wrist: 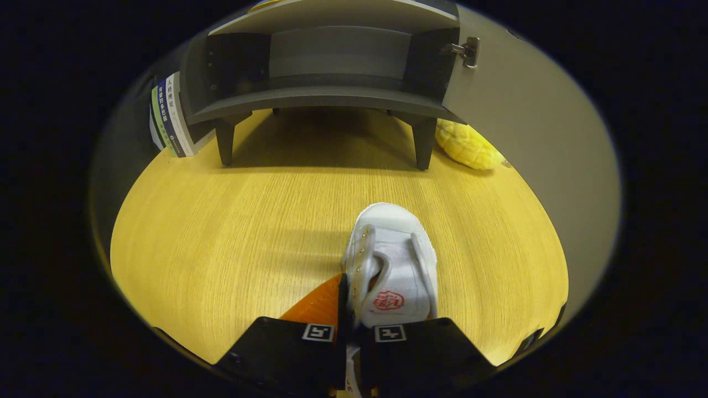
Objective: Open the shoe cabinet door, grab the shoes and put them into the shoe cabinet, then close the shoe cabinet door.
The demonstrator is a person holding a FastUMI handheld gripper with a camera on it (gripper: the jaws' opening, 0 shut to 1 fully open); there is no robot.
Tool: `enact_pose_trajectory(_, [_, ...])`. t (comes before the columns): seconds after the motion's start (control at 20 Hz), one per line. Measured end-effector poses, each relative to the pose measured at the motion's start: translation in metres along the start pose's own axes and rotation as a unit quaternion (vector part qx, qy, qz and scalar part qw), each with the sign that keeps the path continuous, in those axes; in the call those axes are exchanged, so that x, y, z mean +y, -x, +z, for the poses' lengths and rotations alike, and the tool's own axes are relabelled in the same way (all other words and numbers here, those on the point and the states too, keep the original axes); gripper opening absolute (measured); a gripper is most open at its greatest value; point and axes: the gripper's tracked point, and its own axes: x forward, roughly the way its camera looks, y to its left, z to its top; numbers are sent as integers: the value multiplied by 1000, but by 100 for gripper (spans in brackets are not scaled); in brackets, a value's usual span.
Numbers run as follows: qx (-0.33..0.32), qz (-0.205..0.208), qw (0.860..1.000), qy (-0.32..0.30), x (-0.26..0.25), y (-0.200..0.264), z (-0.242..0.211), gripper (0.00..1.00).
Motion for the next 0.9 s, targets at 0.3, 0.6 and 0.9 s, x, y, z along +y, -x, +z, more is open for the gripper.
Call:
enact_pose_trajectory(0.3, [1,42,999,-21,2,10,4,2])
enact_pose_trajectory(0.6, [-59,42,997,15,4,62,41,2])
enact_pose_trajectory(0.9, [-139,46,989,35,4,144,116,2])
